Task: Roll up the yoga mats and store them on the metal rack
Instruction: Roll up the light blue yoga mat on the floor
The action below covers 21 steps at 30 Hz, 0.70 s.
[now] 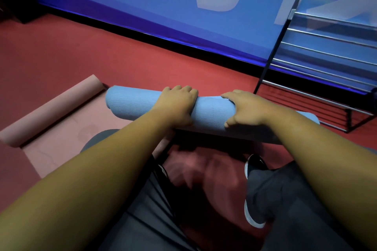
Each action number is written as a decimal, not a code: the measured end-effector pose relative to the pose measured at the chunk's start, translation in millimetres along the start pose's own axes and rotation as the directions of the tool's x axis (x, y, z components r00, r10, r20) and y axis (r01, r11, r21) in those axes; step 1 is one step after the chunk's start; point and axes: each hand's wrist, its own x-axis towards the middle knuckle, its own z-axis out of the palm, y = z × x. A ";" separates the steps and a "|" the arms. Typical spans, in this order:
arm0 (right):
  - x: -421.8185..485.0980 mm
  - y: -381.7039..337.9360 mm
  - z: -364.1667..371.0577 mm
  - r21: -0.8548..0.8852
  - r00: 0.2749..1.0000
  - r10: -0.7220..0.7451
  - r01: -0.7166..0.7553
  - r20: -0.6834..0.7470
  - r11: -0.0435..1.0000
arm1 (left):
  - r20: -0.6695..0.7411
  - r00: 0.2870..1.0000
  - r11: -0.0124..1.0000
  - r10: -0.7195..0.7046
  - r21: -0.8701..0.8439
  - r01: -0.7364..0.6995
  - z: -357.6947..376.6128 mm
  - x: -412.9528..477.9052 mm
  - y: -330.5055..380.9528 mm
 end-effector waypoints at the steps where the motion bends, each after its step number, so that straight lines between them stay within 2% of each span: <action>1: -0.1 0.9 0.5 -0.009 1.000 -0.004 0.004 0.001 1.000 | 0.008 1.000 0.999 -0.003 -0.039 0.003 -0.2 0.9 -1.9; 6: -1.3 -3.9 17.9 -0.226 0.994 -0.059 0.036 -0.094 0.973 | 0.076 0.996 0.978 -0.051 -0.198 0.065 -2.7 1.2 -5.0; 10: 2.6 -5.7 19.5 -0.289 0.981 -0.089 0.035 -0.175 0.957 | 0.151 0.988 0.960 -0.035 -0.270 0.075 -6.3 6.8 -6.2; 16: 8.1 4.8 4.7 -0.254 0.998 -0.043 0.032 -0.040 0.967 | 0.137 0.990 0.967 0.027 -0.253 0.008 -1.2 10.6 4.5; 21: 9.9 18.0 -1.8 -0.109 0.997 0.004 0.005 0.083 0.994 | 0.093 0.994 0.998 0.061 -0.022 -0.059 4.1 12.7 21.1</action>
